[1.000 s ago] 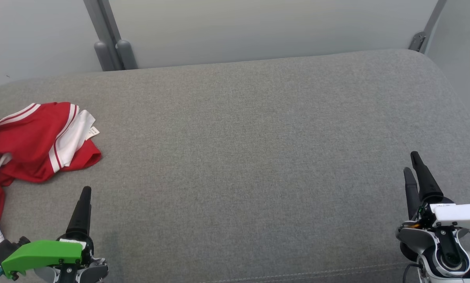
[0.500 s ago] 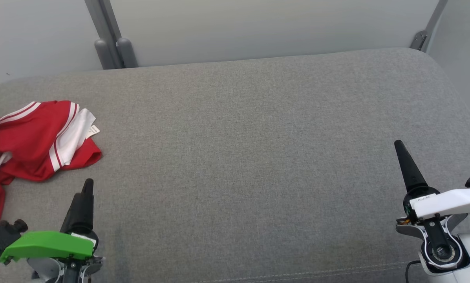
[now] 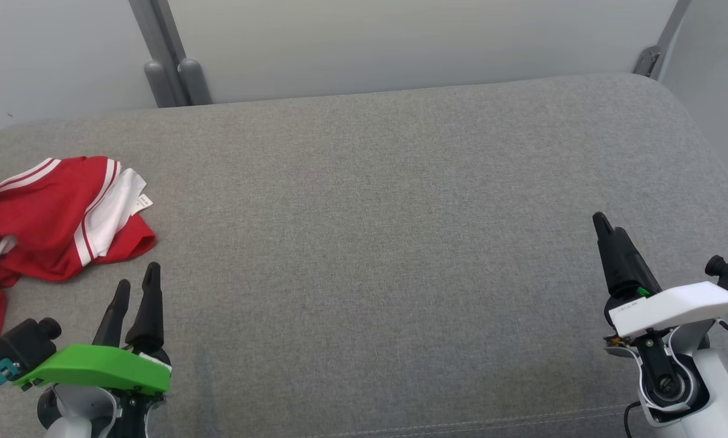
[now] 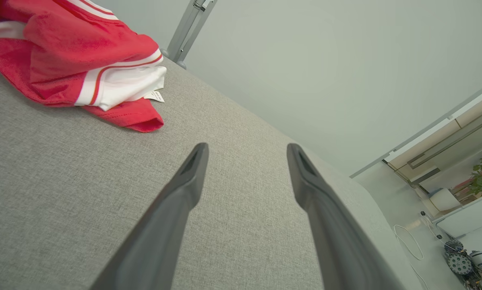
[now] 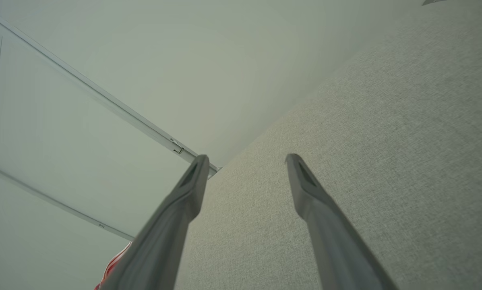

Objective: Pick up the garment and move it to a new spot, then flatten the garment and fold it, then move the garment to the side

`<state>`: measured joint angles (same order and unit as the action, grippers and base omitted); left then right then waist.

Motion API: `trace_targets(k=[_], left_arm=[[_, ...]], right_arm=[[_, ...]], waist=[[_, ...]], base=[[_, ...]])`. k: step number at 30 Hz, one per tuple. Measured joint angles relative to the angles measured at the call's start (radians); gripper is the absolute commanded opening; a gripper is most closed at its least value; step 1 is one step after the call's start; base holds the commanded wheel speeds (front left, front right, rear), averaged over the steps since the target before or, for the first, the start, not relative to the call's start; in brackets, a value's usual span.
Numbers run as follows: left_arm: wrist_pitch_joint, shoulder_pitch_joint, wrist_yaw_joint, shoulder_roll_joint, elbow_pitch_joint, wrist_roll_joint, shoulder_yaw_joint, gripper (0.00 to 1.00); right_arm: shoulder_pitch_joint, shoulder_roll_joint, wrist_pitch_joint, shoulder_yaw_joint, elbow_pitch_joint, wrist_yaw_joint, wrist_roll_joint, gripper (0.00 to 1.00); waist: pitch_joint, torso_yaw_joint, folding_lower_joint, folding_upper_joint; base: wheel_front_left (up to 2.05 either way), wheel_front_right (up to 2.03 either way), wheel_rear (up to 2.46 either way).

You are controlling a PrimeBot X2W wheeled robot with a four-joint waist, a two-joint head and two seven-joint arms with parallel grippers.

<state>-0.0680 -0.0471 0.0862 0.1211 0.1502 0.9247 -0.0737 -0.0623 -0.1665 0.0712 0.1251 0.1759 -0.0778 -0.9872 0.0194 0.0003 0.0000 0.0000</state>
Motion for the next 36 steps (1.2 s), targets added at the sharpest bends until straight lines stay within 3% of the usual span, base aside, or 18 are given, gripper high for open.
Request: trace_targets(k=[10,36], left_arm=[[-0.031,0.000,-0.020,-0.003,-0.030,-0.129,-0.020,1.00],[-0.119,0.000,-0.021,-0.004,-0.096,-0.466,-0.058,1.00]], right_arm=[[-0.012,-0.003,0.030,0.032,-0.024,0.020,0.132,1.00],[-0.030,-0.033,0.116,0.097,-0.056,0.073,0.465,1.00]], waist=[[0.000,-0.001,0.0000,0.0000],[0.005,-0.003,0.0000,0.0000]], base=[[0.00,0.00,0.00],[0.00,0.00,0.00]])
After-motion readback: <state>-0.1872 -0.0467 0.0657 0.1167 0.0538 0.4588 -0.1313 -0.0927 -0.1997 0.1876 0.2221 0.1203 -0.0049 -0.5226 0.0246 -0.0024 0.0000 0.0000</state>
